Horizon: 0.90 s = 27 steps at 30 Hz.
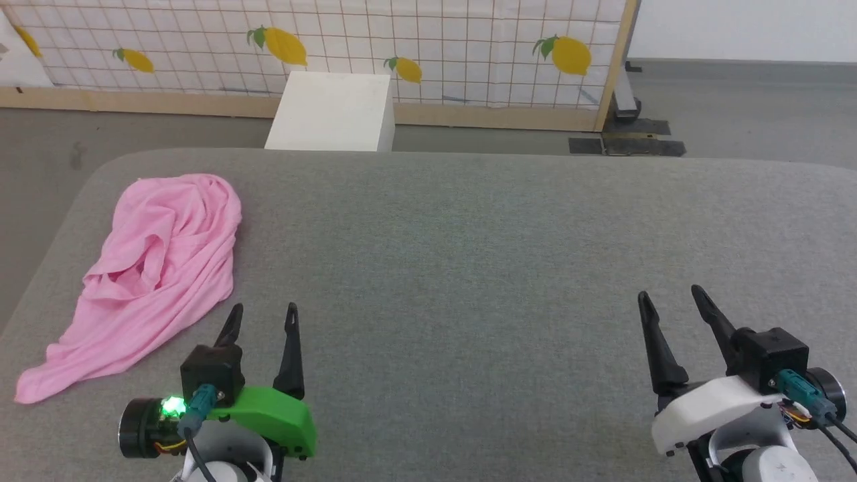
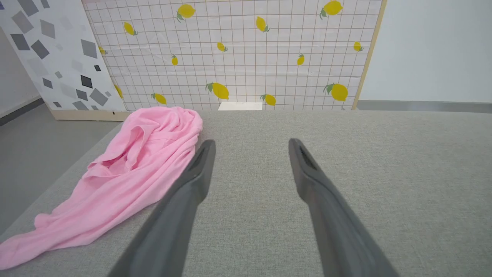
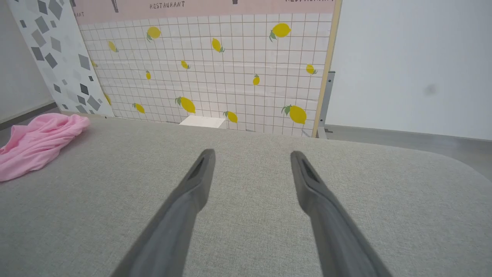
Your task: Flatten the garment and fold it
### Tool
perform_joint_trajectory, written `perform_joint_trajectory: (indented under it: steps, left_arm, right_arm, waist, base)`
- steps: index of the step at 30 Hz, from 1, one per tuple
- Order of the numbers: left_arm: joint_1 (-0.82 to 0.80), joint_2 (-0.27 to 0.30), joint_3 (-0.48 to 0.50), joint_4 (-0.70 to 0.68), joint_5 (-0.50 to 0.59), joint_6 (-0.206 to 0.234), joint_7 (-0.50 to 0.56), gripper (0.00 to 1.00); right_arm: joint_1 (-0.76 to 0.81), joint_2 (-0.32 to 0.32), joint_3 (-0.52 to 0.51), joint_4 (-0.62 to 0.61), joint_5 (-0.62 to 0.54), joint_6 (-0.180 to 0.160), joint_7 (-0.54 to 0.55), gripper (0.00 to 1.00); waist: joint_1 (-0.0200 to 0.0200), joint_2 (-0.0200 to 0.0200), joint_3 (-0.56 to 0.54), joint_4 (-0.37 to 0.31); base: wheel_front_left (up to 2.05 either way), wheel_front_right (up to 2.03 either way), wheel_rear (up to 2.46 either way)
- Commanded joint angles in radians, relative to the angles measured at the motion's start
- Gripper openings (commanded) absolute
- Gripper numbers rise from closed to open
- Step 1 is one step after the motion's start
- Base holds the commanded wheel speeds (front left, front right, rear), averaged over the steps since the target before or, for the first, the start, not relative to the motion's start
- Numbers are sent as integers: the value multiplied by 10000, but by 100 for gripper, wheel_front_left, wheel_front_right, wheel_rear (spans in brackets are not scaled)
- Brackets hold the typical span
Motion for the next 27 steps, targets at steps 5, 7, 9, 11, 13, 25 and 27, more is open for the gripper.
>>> perform_joint_trajectory:
  steps: [5,7,9,11,13,25,27]
  left_arm:
    - [-19,-14,-40,94,-132,98,-179,100]
    - [-14,-15,-48,118,-156,116,-220,100]
    - [-8,-16,-56,143,-186,135,-261,100]
    - [0,-17,-64,168,-214,157,-302,100]
    - [14,-18,-75,193,-239,177,-343,100]
    - [52,-23,-150,301,-389,289,-588,100]
    - [59,-24,-163,317,-410,308,-629,100]
  right_arm:
    - [213,2,-34,156,229,-4,-187,100]
    - [223,3,-31,208,269,-4,-228,100]
    - [231,3,-35,259,308,-5,-269,100]
    - [241,3,-29,312,351,-5,-310,100]
    - [248,3,-22,365,394,-5,-352,100]
    - [273,4,7,671,640,-7,-599,100]
    - [279,4,8,718,680,-7,-640,100]
  waist:
    - [0,0,14,304]
    - [0,0,15,411]
    - [0,0,18,526]
    - [0,0,18,640]
    - [0,0,21,756]
    - [0,0,79,1461]
    - [0,0,91,1575]
  base:
    - [0,0,0]
    - [0,0,0]
    - [0,0,0]
    - [0,0,0]
    - [0,0,0]
    - [0,0,0]
    - [0,0,0]
